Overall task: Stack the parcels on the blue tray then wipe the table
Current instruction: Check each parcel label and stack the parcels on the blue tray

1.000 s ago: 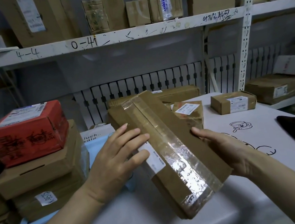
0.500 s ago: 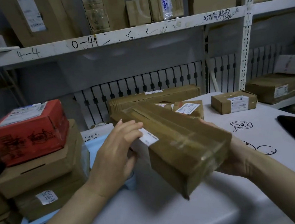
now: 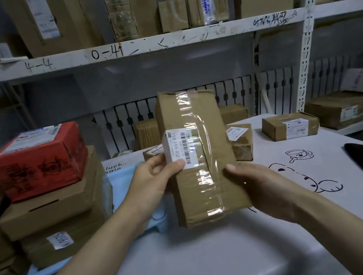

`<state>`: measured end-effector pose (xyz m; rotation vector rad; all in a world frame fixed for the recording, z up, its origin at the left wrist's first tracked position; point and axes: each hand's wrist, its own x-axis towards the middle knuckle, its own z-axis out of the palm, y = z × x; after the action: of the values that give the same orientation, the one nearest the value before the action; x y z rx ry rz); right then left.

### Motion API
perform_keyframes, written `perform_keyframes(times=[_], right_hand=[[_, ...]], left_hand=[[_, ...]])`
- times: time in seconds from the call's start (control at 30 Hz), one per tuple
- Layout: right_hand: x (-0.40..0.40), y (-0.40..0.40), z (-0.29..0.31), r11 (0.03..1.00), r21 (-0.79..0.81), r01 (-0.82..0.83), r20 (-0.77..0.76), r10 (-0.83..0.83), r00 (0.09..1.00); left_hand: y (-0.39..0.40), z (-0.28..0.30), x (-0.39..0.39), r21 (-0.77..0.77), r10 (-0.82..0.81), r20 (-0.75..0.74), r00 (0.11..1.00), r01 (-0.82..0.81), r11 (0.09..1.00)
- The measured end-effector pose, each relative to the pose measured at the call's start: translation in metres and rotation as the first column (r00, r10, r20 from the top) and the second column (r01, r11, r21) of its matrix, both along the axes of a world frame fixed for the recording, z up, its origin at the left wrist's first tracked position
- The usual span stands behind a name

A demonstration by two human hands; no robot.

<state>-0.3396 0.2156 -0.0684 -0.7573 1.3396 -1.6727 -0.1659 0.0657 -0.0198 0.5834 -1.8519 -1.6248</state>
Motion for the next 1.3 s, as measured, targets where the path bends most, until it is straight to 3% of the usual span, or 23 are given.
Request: perform_keyframes(times=[0.1,0.43,0.63,0.93,1.07,1.3], right_hand=[[0.003,0.001,0.002,1.0,0.005,-0.002,0.004,0.002,1.0],[0.021,-0.008,0.022,0.993,-0.031,0.114,0.004,-0.114,0.993],[0.031,-0.021,0.053,0.986,-0.117,0.117,0.004,-0.117,0.993],[0.09,-0.053,0.13,0.96,-0.276,-0.05,-0.006,0.051,0.999],[0.13,-0.086,0.157,0.929,-0.315,-0.193,-0.027,0.195,0.98],[0.206,-0.155,0.179,0.879,-0.257,-0.402,-0.181,0.365,0.913]], left_hand=[[-0.004,-0.003,0.002,0.073,0.018,0.062,0.998,-0.023,0.997],[0.008,0.003,0.008,0.315,-0.101,0.048,0.994,0.081,0.946],[0.008,0.033,0.019,0.282,-0.049,-0.003,0.999,0.048,0.958],[-0.015,0.105,0.087,0.266,0.064,-0.077,0.995,-0.041,0.963],[-0.031,0.127,0.136,0.274,0.186,-0.095,0.978,-0.154,0.949],[-0.074,0.152,0.235,0.278,0.418,-0.12,0.901,-0.373,0.885]])
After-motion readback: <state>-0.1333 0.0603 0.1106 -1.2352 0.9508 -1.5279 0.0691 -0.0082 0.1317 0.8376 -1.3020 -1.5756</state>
